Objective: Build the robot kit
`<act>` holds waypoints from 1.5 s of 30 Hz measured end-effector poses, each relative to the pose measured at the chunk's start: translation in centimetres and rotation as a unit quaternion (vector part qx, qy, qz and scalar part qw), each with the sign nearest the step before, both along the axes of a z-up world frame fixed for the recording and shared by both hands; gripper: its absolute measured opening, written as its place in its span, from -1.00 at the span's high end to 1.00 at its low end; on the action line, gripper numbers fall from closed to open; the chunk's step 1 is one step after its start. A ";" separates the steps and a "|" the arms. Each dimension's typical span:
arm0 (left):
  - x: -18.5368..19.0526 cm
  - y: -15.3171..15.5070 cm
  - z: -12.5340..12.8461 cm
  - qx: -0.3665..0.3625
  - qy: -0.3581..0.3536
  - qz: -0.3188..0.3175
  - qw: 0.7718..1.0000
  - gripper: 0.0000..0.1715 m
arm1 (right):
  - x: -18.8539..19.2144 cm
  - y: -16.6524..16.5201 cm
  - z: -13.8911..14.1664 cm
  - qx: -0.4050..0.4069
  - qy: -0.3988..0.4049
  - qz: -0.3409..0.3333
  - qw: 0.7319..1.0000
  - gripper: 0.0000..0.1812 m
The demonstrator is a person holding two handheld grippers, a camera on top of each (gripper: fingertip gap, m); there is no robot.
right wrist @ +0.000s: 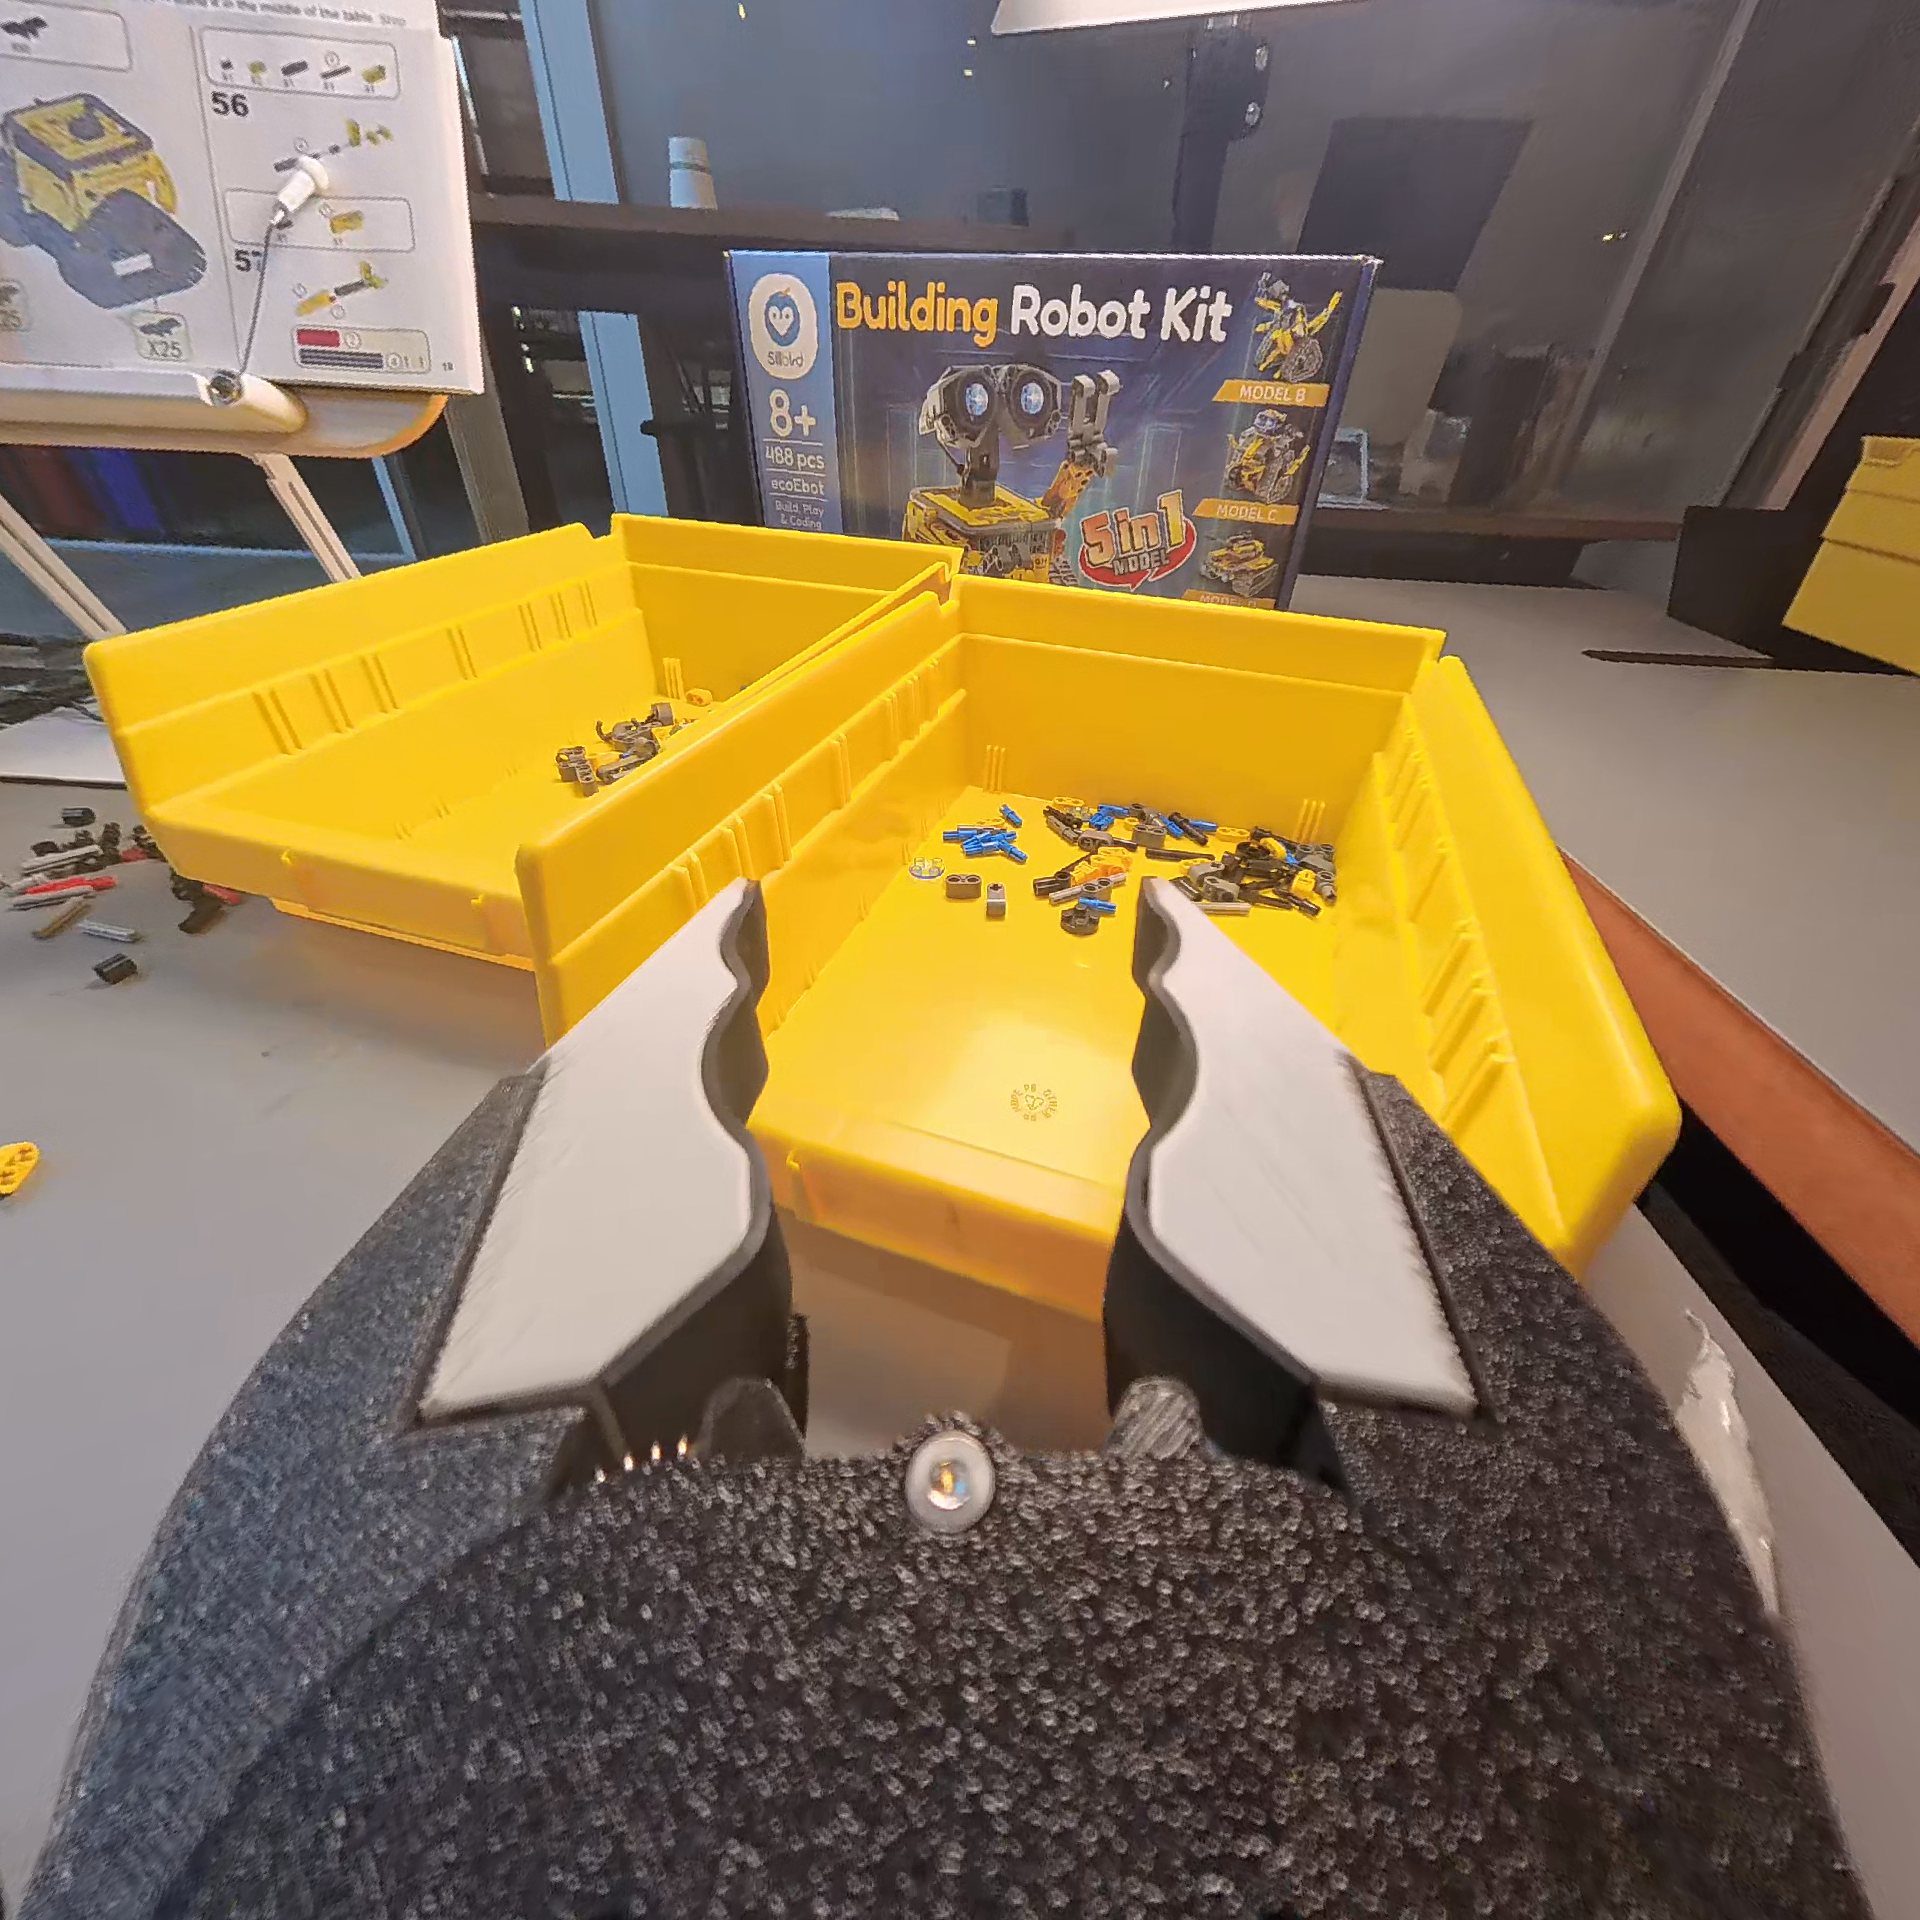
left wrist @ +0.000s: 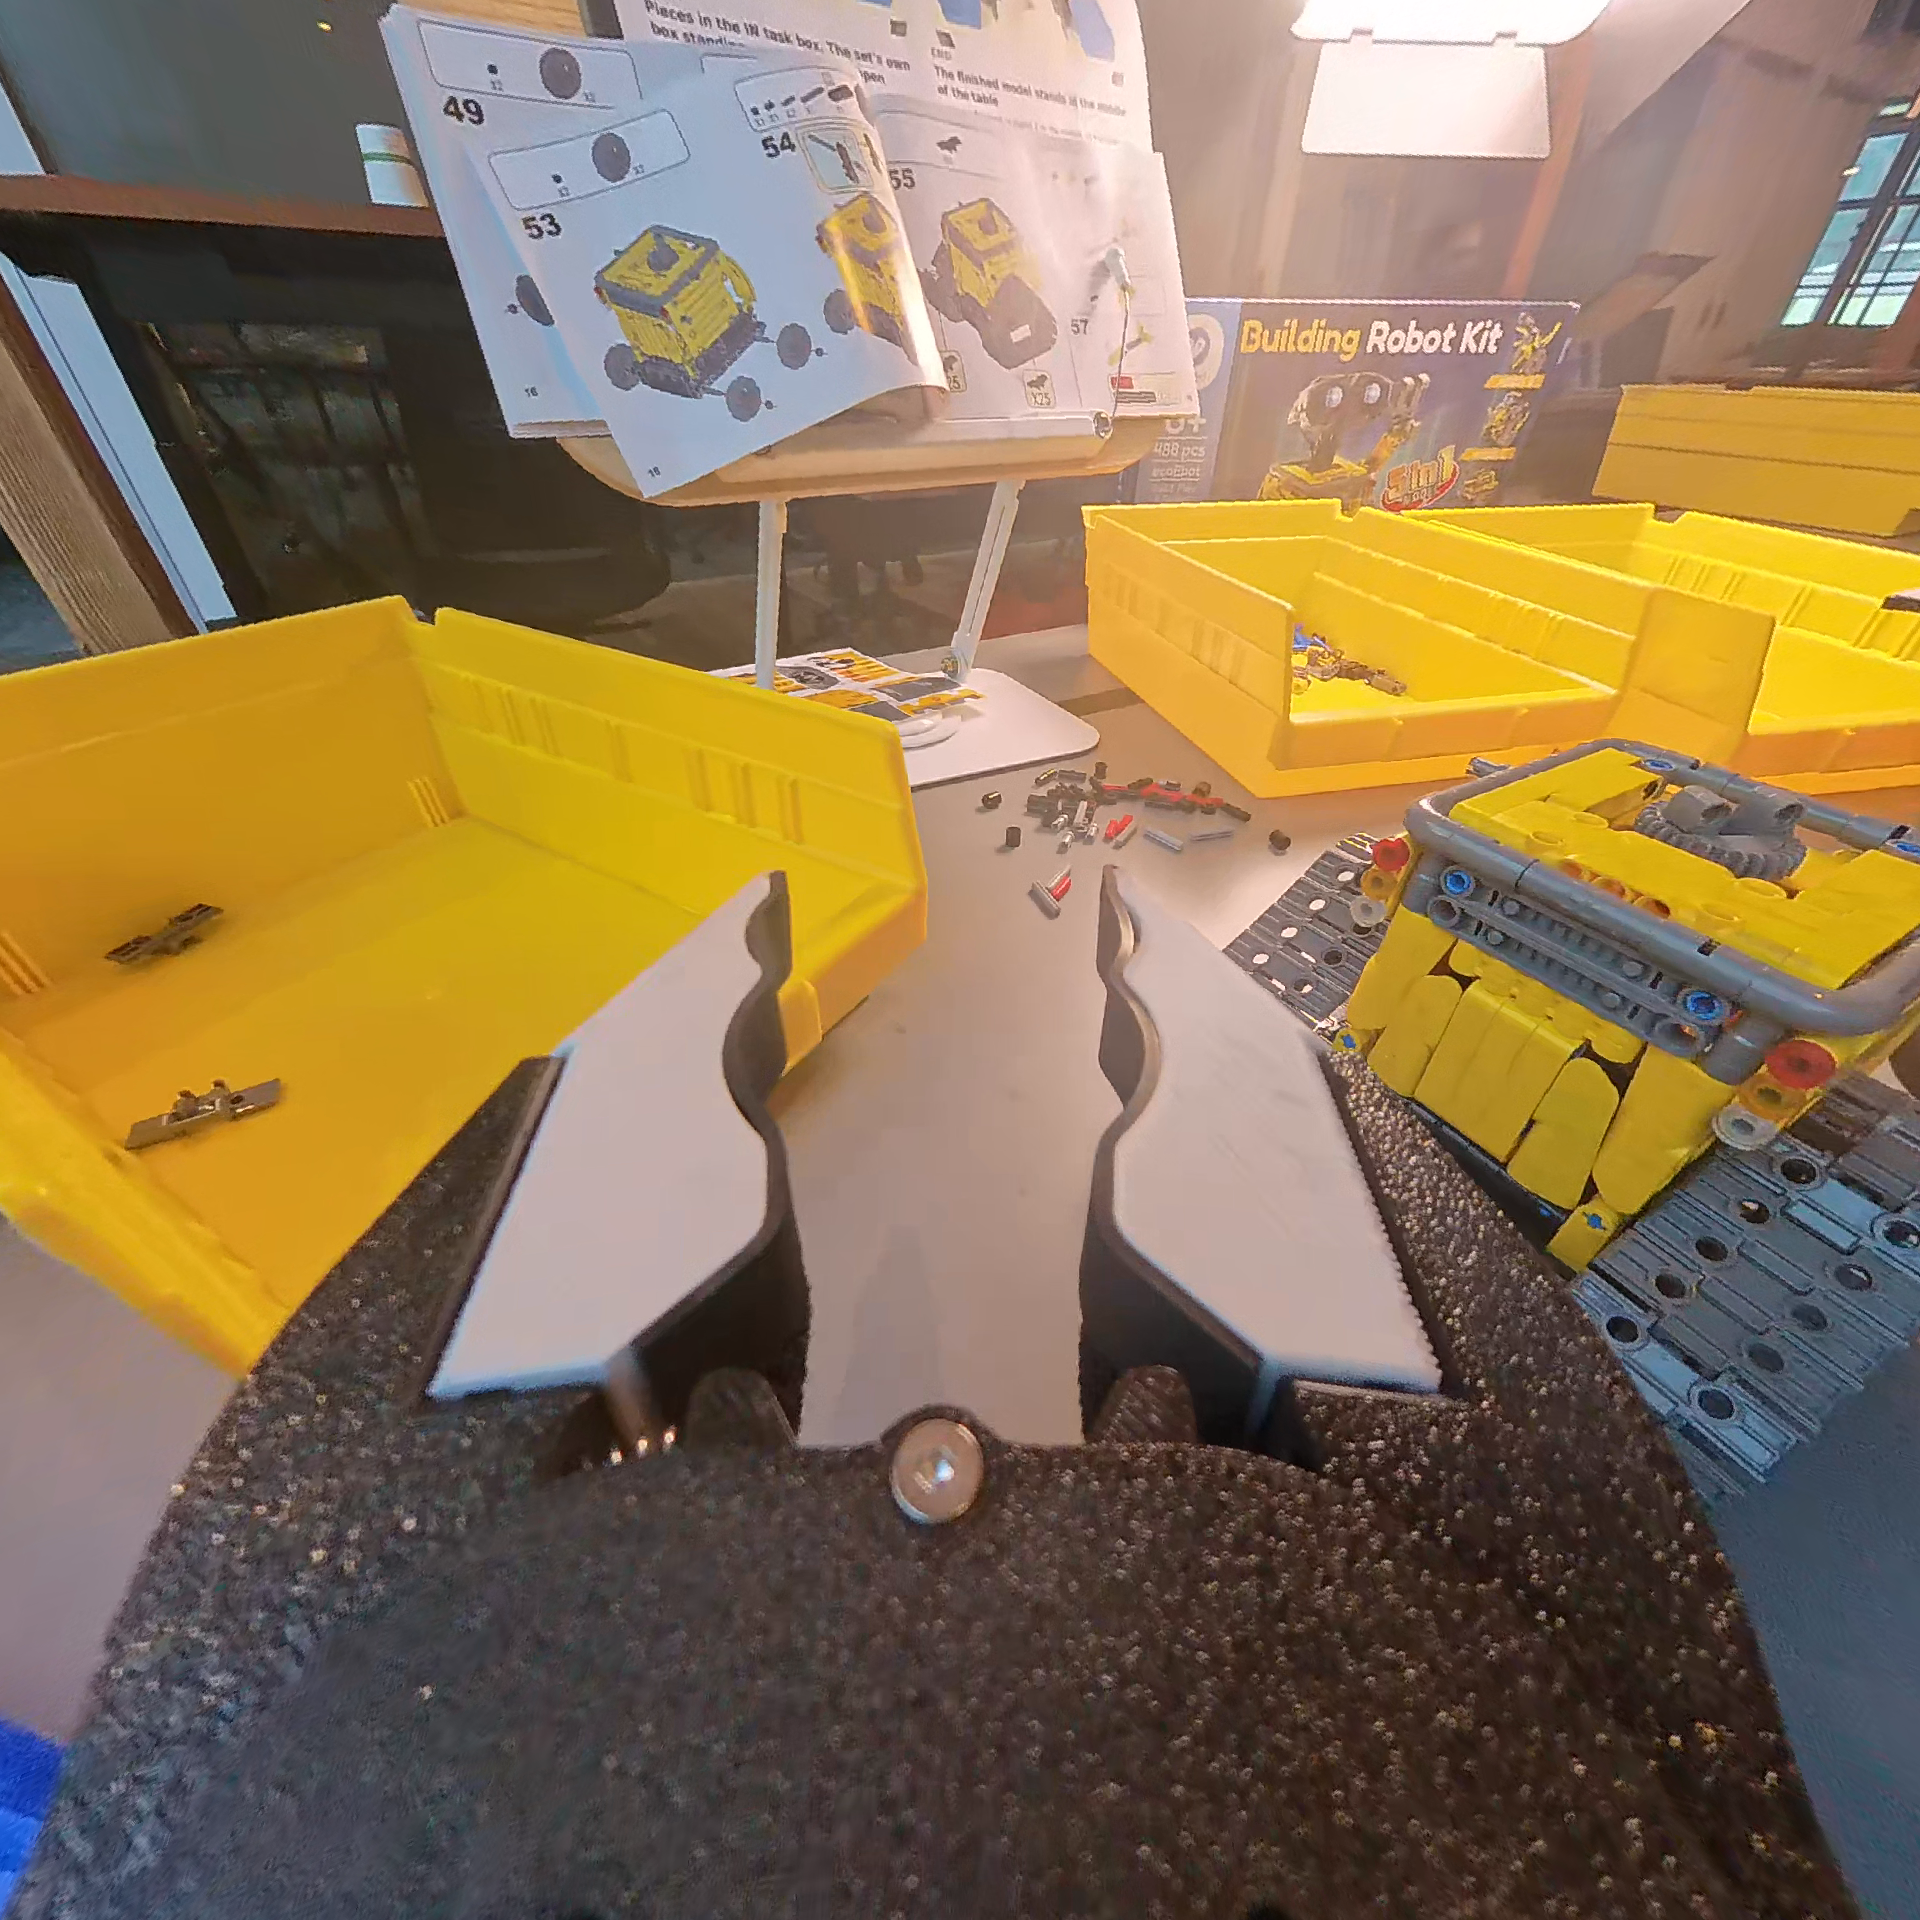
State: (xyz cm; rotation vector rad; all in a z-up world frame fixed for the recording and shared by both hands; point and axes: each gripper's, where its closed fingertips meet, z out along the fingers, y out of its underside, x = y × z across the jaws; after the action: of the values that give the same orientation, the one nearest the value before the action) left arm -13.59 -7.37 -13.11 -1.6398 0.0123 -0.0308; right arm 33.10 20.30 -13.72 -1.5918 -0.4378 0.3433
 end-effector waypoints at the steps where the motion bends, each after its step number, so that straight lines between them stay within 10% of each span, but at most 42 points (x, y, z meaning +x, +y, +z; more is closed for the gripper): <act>1: 0.0 0.0 0.0 -0.001 -0.002 0.000 1.000 0.32 | 0.1 0.0 0.0 0.002 -0.002 -0.002 1.000 0.22; 45: -0.2 0.0 0.4 0.008 -0.014 -0.011 1.000 0.31 | -2.1 -0.4 0.1 0.054 -0.051 0.022 0.997 0.34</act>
State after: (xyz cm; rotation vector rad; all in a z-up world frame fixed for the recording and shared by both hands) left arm -13.74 -7.39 -12.70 -1.6237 0.0080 -0.0701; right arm 31.02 19.92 -13.63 -1.5003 -0.5607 0.2686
